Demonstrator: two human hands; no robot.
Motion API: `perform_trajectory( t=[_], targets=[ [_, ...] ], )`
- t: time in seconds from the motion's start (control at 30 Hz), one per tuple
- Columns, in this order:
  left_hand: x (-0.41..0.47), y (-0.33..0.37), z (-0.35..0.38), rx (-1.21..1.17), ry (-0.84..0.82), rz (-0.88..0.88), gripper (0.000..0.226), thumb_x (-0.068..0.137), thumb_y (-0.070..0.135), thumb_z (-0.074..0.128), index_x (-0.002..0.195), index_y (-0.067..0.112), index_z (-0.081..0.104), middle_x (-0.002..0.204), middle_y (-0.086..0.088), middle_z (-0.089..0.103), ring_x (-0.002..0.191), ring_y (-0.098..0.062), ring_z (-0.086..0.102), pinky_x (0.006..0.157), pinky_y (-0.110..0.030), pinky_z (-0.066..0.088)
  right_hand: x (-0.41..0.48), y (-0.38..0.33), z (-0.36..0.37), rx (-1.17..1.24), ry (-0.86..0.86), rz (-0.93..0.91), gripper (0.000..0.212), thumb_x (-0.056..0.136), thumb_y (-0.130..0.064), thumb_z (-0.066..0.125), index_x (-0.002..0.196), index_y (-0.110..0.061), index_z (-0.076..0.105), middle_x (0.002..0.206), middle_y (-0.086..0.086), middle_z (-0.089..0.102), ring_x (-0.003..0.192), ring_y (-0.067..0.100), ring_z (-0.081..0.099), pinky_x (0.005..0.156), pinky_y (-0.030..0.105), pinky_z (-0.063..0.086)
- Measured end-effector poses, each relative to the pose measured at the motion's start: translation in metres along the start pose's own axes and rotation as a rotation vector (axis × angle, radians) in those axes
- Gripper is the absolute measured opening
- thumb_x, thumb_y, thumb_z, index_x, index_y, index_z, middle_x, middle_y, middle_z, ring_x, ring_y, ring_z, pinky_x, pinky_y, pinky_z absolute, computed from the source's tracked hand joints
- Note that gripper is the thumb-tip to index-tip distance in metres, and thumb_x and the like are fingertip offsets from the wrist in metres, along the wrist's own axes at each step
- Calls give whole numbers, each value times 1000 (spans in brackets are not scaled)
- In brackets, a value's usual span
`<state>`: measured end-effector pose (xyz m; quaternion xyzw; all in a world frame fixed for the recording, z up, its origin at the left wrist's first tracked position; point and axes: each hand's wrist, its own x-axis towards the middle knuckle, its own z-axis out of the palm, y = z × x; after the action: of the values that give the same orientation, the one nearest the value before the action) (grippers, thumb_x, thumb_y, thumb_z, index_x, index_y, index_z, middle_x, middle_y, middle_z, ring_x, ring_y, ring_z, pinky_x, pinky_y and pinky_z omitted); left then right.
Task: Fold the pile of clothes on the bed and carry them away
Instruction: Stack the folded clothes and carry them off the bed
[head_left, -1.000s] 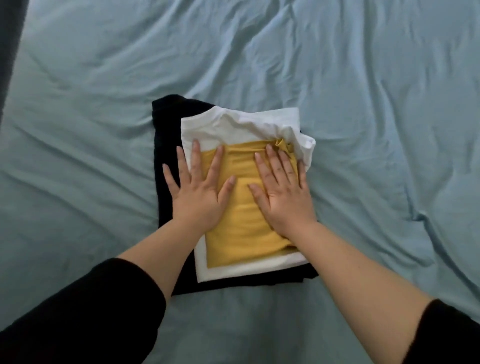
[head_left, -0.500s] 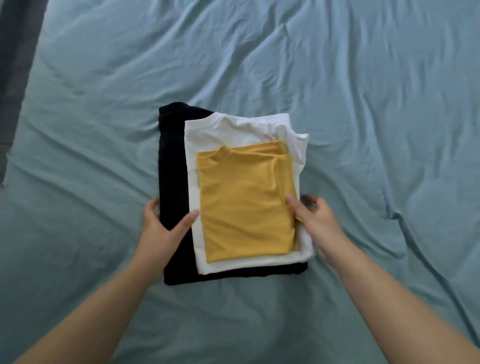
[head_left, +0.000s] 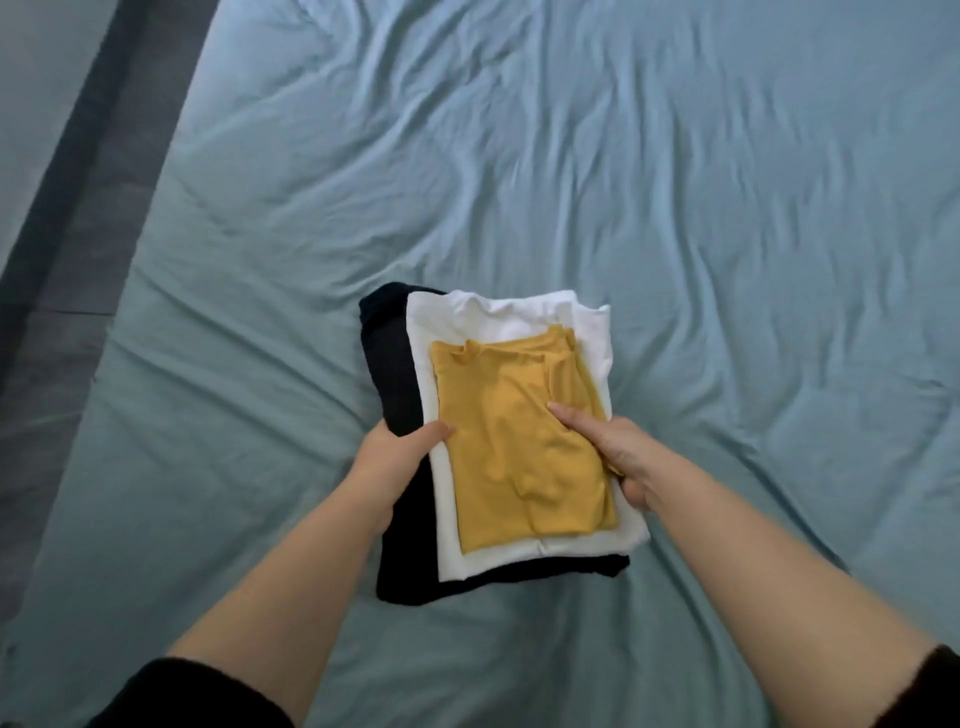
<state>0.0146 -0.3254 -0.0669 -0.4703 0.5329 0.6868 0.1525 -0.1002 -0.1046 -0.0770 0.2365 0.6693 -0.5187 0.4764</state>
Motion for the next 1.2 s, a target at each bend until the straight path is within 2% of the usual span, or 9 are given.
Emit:
perform_trajectory(
  t=[0.1, 0.2, 0.4, 0.57, 0.8, 0.97, 1.03, 1.13, 1.2],
  targets=[
    [-41, 5, -7, 8, -41, -9, 38, 76, 32, 78, 111, 29, 64, 94, 5, 76, 85, -18, 73, 67, -31, 56, -48, 8, 1, 6, 22, 21, 94, 36, -60, 89, 115, -14, 65, 100, 2, 75, 94, 18, 71, 91, 34, 53],
    [-87, 17, -12, 24, -101, 8, 39, 77, 30, 77, 114, 28, 64, 96, 3, 76, 87, -20, 73, 75, -37, 57, -106, 18, 2, 64, 43, -9, 80, 47, -59, 87, 111, -16, 67, 94, -1, 76, 88, 14, 73, 77, 29, 54],
    [-193, 38, -15, 127, -210, 61, 35, 78, 29, 75, 111, 26, 65, 94, 1, 76, 83, -20, 74, 72, -37, 56, -241, 53, 7, 290, 127, -109, 55, 63, -53, 80, 108, -24, 65, 97, -4, 76, 89, 12, 72, 75, 28, 55],
    [-273, 30, 5, 229, -364, 74, 39, 75, 27, 77, 112, 22, 66, 99, -5, 76, 88, -26, 74, 73, -39, 56, -343, 108, -8, 504, 228, -204, 50, 71, -47, 77, 115, -26, 63, 103, -5, 74, 93, 12, 71, 68, 21, 57],
    [-367, -13, 93, 411, -583, 72, 36, 80, 22, 73, 115, 16, 65, 101, -9, 75, 91, -28, 73, 81, -42, 55, -457, 197, -69, 688, 410, -230, 60, 65, -50, 78, 114, -19, 65, 99, -2, 75, 89, 15, 72, 63, 21, 56],
    [-440, -65, 172, 562, -681, 112, 36, 78, 25, 74, 111, 16, 66, 96, -9, 76, 86, -27, 74, 68, -34, 57, -529, 281, -129, 814, 483, -291, 57, 69, -49, 76, 115, -17, 65, 102, -1, 75, 94, 17, 72, 75, 28, 56],
    [-468, -92, 205, 611, -693, 121, 37, 77, 27, 75, 111, 17, 66, 95, -9, 76, 85, -28, 74, 72, -37, 57, -556, 312, -154, 859, 493, -321, 50, 75, -47, 74, 115, -20, 64, 103, -3, 75, 94, 15, 72, 74, 26, 57],
    [-507, -132, 256, 664, -717, 133, 36, 75, 28, 76, 108, 18, 65, 92, -10, 76, 82, -29, 74, 74, -40, 56, -588, 355, -195, 869, 545, -346, 52, 78, -50, 70, 120, -19, 63, 104, -4, 74, 95, 14, 71, 86, 31, 55],
    [-528, -158, 293, 711, -755, 126, 37, 74, 29, 76, 108, 15, 67, 92, -11, 76, 82, -30, 74, 78, -42, 56, -610, 384, -225, 892, 600, -370, 52, 80, -49, 69, 122, -18, 63, 104, -5, 74, 94, 13, 71, 84, 28, 55]
  ],
)
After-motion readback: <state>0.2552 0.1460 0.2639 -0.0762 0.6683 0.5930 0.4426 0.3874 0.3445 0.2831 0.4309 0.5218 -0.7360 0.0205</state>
